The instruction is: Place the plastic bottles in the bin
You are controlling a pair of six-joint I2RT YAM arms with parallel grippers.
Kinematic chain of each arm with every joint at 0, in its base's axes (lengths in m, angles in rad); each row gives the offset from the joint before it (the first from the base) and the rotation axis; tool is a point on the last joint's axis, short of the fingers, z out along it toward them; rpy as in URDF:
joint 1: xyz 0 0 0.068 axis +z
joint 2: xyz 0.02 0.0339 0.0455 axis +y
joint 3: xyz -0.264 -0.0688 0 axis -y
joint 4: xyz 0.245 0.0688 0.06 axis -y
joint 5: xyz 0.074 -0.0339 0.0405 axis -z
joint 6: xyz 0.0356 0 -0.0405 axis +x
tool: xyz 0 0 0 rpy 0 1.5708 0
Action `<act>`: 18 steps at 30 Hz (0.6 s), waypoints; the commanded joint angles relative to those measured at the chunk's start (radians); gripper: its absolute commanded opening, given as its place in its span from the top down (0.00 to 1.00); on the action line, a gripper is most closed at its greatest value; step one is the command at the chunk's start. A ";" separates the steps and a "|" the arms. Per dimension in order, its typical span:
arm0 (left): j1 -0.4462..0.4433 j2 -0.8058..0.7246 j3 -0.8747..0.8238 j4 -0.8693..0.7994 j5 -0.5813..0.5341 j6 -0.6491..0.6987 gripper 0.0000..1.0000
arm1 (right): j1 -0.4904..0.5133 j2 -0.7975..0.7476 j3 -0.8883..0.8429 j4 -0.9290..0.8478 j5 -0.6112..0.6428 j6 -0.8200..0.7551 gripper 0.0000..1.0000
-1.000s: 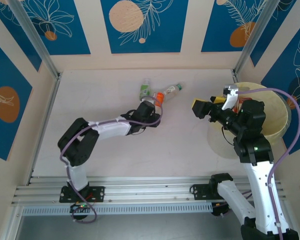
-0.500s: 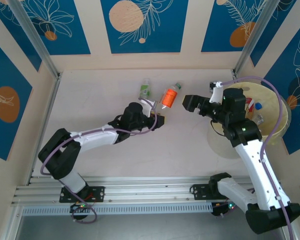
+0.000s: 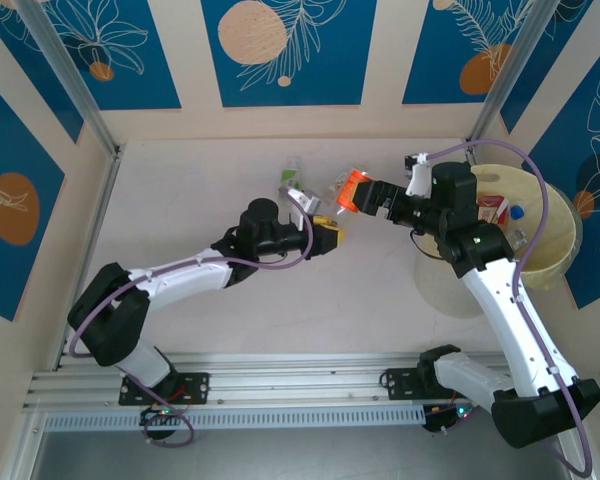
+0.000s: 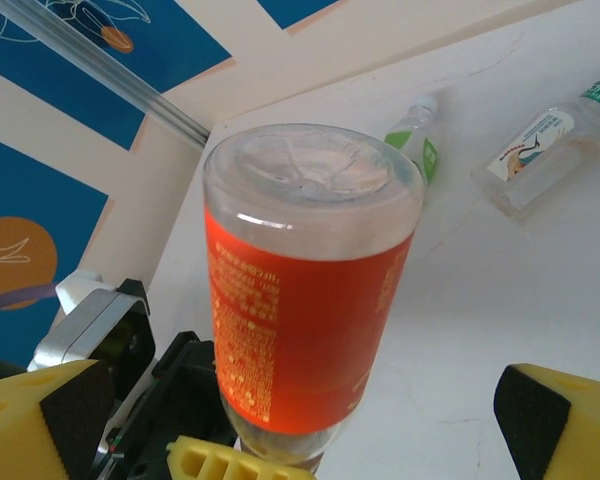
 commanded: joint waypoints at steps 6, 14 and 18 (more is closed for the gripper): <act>-0.017 0.019 0.030 0.067 0.087 -0.002 1.00 | 0.004 0.040 0.054 -0.019 -0.015 0.013 0.01; -0.047 0.038 0.044 0.136 0.100 0.002 1.00 | 0.015 0.087 0.038 0.019 -0.097 0.062 0.01; -0.053 0.046 0.045 0.148 0.089 -0.004 1.00 | 0.016 0.086 0.026 0.064 -0.097 0.083 0.01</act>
